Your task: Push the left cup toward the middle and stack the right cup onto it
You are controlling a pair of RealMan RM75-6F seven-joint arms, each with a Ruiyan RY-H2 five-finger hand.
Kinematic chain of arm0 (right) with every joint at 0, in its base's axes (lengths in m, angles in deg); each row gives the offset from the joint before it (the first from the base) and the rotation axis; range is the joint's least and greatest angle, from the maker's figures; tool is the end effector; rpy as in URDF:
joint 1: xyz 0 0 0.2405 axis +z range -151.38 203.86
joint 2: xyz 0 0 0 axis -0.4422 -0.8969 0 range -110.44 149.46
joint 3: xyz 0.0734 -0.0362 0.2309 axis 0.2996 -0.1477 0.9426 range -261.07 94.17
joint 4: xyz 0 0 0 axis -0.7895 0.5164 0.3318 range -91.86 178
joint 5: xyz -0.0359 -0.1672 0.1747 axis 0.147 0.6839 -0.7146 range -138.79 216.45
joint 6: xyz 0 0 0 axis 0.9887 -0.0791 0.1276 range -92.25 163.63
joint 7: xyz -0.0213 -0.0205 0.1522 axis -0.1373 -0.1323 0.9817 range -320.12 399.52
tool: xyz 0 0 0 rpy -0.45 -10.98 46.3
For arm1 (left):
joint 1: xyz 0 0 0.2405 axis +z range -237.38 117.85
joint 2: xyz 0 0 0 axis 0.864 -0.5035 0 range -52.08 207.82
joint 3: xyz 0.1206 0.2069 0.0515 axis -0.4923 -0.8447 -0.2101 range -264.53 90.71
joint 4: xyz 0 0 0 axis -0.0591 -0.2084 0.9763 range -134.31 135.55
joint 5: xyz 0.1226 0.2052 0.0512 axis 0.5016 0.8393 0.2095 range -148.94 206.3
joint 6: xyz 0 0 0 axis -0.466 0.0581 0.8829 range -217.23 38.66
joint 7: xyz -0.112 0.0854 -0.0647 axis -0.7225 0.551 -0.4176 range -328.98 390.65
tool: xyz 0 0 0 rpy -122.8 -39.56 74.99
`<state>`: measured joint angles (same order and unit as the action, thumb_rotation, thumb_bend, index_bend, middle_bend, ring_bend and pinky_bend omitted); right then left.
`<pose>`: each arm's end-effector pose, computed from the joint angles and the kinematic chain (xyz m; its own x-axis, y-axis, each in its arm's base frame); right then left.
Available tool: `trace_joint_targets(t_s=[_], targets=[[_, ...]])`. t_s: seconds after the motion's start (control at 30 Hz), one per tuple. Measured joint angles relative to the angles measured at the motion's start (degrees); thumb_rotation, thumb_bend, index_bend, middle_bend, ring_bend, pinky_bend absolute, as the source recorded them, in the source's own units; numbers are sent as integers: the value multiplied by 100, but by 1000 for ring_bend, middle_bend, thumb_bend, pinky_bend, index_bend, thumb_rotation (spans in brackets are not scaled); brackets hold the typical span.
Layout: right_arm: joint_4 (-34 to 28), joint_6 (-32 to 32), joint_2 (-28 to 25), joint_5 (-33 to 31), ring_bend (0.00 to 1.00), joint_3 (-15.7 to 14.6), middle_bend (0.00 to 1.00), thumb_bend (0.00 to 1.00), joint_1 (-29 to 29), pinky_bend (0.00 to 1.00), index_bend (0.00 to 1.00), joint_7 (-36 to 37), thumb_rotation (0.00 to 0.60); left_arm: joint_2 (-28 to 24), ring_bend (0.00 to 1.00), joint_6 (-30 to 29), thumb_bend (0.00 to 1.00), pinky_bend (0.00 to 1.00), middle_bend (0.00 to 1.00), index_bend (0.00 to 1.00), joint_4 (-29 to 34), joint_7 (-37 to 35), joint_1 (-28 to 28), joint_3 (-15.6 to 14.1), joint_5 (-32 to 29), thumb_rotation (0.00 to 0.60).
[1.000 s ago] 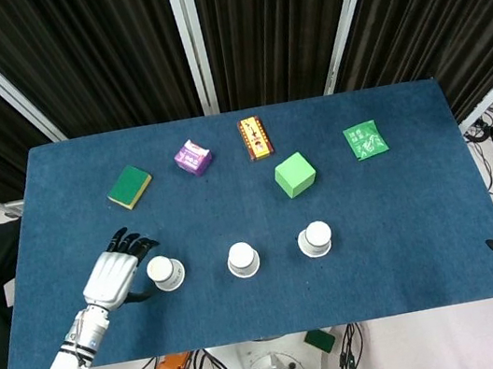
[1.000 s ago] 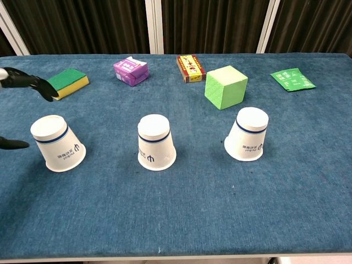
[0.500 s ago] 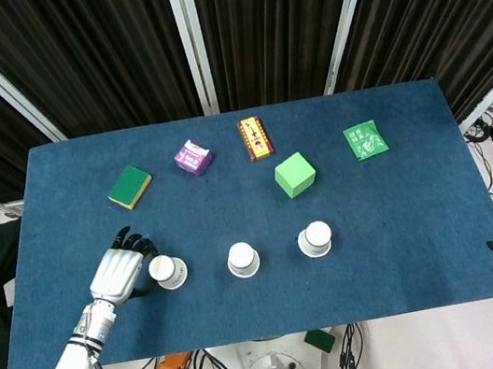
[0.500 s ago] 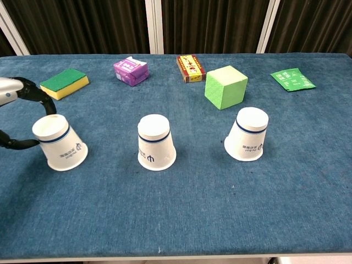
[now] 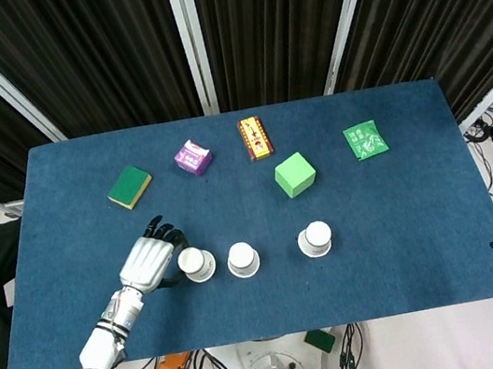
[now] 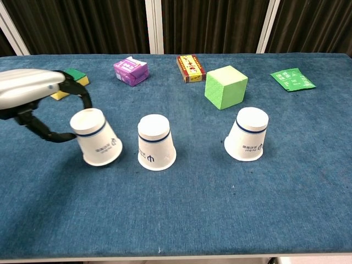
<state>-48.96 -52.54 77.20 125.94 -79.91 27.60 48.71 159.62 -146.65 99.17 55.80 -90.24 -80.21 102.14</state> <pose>-0.3300 -0.1778 0.1687 0.3601 0.0467 0.9318 -0.9329 0.0207 0.3595 -0.1549 0.2800 -0.0359 0.4827 0.2869 0.8274 0.8399 -0.4194 -0.3446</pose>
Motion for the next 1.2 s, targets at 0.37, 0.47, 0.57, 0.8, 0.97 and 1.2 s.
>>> trace_joint_targets(t_s=[0.37,0.47,0.57,0.8,0.97,1.2], targets=[[35,62,11,-74,0,4,42,217,-8,0,0,32,600,254,181,105,321,28,277,496,-17,302,-286,-13,-334,600],[42,97,14,-90,0,4,42,217,-1,0,0,35,600,294,181,108,312,28,277,488,-24,364,-336,-38,-396,600],[53,111,22,-99,0,9,42,218,5,0,0,45,600,314,181,78,289,28,276,430,-20,445,-362,-71,-431,600],[70,171,32,-90,0,9,42,217,37,0,0,58,600,316,181,-53,236,28,275,270,43,548,-382,-164,-499,600],[27,337,39,-61,0,-13,42,217,119,0,0,-4,600,240,181,-132,205,28,254,180,144,559,-356,-251,-477,600],[-177,1154,115,131,0,-37,42,217,666,0,0,-259,600,-32,181,-672,173,28,250,174,359,495,-117,-356,-205,600]])
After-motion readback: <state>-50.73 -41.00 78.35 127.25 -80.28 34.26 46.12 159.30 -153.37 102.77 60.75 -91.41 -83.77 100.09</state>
